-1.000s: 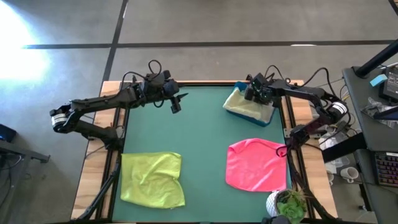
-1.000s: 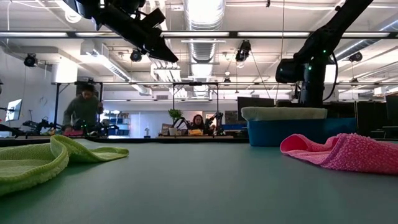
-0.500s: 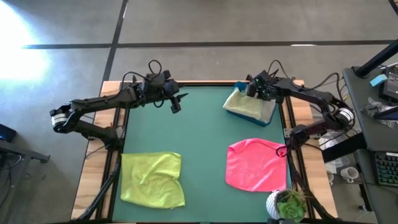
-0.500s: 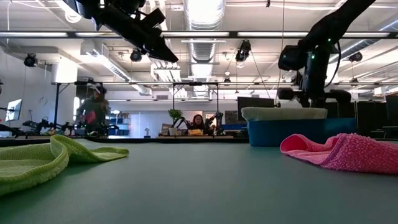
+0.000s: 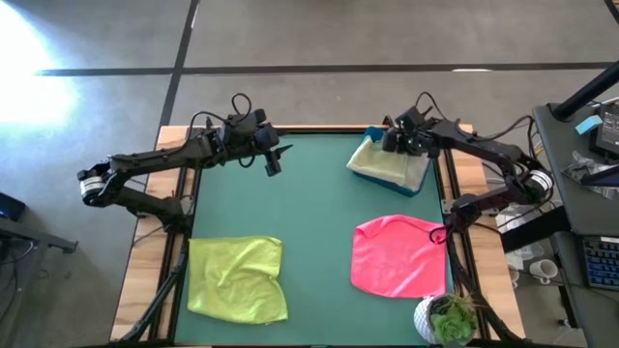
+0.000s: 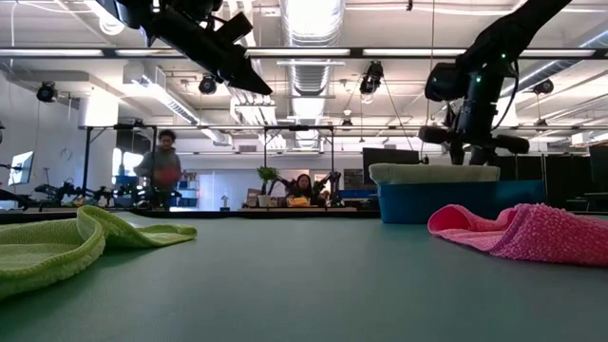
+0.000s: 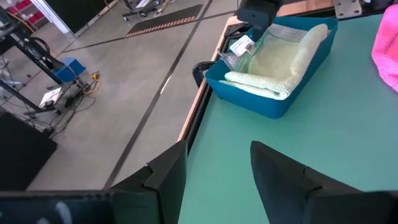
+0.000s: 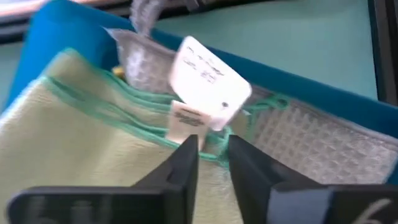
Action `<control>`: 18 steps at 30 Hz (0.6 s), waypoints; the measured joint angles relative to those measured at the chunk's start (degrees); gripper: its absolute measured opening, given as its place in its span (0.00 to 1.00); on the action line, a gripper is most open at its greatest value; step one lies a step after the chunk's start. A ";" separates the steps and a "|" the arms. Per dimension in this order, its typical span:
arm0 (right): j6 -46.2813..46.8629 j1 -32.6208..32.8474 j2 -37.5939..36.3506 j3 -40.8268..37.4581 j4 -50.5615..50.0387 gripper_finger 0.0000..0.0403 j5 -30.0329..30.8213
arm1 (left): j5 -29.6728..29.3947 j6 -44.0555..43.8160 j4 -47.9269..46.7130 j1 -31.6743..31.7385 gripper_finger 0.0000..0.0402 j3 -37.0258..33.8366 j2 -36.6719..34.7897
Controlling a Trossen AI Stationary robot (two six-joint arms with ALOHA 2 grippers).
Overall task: Fold microfiber towels
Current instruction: Put the folded light green microfiber cloth into the blue bin
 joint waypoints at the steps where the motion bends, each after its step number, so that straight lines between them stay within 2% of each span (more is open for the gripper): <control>1: -0.04 0.00 -0.06 0.64 -0.34 0.22 -0.03 | 0.00 0.00 0.00 0.00 0.40 0.01 0.00; 8: -1.20 2.39 -0.06 7.05 -0.91 0.37 -5.58 | 0.00 -0.01 -0.05 0.00 0.40 -0.01 0.00; 12: -1.17 6.30 0.85 8.42 -0.62 0.38 -6.35 | 0.00 -0.01 -0.17 -0.01 0.40 0.00 0.00; 18: -0.64 11.96 5.23 7.58 -0.80 0.35 -12.11 | 0.00 -0.01 -0.13 -0.01 0.40 -0.01 -0.02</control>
